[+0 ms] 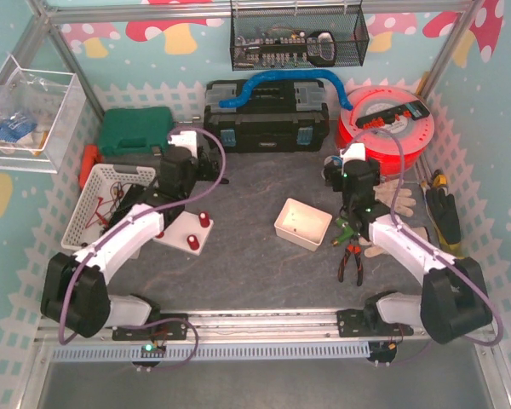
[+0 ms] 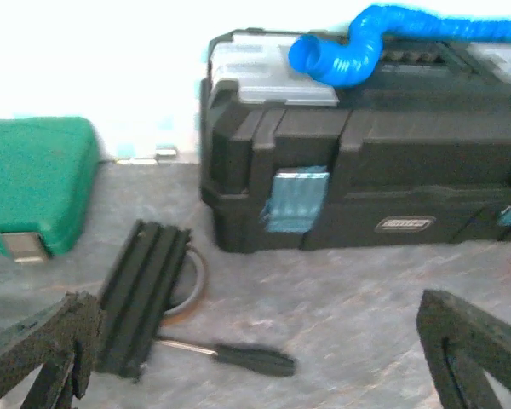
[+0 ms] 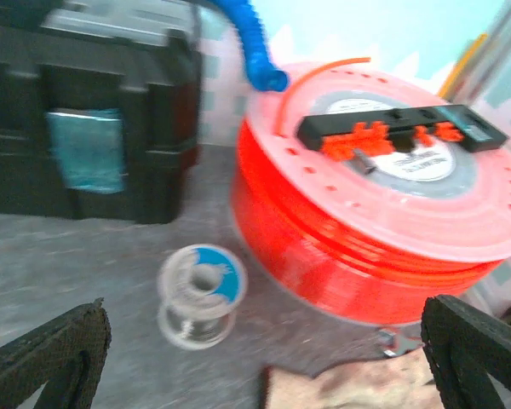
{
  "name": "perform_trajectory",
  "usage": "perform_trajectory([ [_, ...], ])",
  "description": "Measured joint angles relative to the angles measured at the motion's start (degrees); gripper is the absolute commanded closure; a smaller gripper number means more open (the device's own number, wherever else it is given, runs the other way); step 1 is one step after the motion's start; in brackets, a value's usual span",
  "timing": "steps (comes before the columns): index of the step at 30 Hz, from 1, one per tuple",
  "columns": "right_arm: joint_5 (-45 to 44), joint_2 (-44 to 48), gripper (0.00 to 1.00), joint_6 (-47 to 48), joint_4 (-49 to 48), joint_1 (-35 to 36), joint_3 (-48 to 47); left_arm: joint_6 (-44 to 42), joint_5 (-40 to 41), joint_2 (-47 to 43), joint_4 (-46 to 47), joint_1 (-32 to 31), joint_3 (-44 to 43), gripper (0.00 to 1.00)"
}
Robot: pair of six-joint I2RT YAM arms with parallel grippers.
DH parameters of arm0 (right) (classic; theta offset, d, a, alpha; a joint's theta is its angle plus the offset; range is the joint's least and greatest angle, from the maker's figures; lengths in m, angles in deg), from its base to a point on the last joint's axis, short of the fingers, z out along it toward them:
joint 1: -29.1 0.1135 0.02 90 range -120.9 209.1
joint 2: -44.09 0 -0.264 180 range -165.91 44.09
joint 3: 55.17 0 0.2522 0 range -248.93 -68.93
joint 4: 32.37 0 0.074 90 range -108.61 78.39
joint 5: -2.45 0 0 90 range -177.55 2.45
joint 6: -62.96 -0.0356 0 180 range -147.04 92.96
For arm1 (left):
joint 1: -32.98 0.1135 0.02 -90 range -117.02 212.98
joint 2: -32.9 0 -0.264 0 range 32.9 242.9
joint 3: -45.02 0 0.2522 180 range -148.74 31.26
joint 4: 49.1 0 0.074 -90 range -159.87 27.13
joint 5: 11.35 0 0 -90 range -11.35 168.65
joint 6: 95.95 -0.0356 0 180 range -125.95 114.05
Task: Install the large spring
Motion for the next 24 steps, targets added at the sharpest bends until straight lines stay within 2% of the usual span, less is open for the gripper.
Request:
perform_trajectory([
  [4,3.9,-3.5,0.01,3.1,-6.4,-8.2,0.8,-11.4,2.7,0.1,17.6,1.1,12.3,0.01],
  [7,6.4,-4.8,0.01,4.0,-11.1,-12.5,2.6,-14.4,0.0,0.1,25.9,7.3,19.9,0.01],
  [10,8.5,-6.4,0.01,4.4,-14.9,-14.6,4.9,-14.4,-2.7,0.1,31.5,15.3,24.5,0.01],
  [13,10.0,-8.3,0.01,4.9,-18.1,-15.7,7.4,-14.5,-6.3,0.2,35.7,19.7,28.4,0.01],
  [24,15.0,-13.1,0.01,5.9,-34.5,-17.9,20.7,-13.3,-16.1,7.7,48.5,22.3,33.9,0.01],
])
